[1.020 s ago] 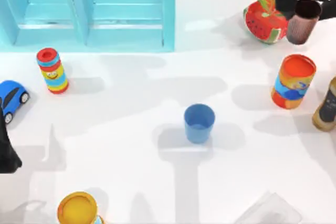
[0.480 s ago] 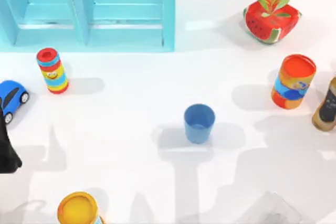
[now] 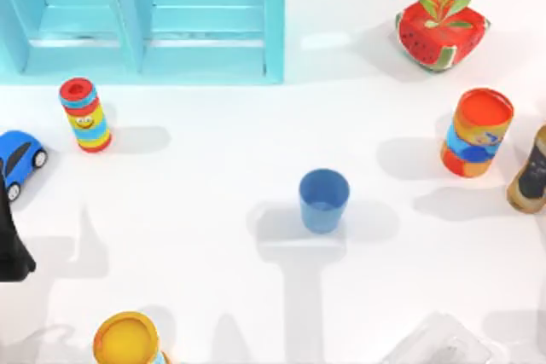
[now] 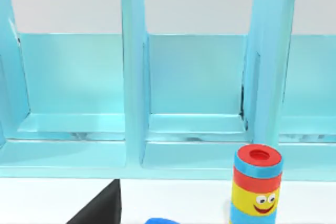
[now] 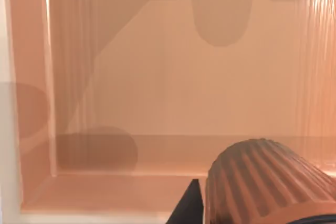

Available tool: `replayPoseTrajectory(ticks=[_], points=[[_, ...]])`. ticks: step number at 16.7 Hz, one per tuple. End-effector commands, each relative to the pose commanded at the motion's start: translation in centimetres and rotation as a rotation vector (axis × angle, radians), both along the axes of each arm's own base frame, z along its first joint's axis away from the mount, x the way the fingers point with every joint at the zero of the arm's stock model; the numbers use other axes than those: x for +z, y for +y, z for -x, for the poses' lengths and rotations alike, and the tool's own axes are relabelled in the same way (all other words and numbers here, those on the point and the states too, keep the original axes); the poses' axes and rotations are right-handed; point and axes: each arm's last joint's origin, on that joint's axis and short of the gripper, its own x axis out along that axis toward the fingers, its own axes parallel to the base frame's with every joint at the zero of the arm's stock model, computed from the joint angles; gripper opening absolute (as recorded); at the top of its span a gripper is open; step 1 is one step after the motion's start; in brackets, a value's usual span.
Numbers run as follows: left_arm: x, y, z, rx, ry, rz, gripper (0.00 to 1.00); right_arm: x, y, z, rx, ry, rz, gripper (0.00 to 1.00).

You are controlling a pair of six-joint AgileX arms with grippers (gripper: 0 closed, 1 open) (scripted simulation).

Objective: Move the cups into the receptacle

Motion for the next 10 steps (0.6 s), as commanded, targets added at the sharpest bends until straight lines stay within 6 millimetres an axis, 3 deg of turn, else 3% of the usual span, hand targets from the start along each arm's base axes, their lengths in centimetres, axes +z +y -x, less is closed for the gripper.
replayPoseTrajectory(ticks=[5, 10], points=[[0.0, 0.0, 0.0, 0.0, 0.0, 0.0, 1.0, -0.4, 0.0, -0.3, 0.005, 0.001, 0.001, 0.0], [0.0, 0.0, 0.0, 0.0, 0.0, 0.0, 1.0, -4.2, 0.0, -0.8, 0.0, -0.007, 0.005, 0.0]])
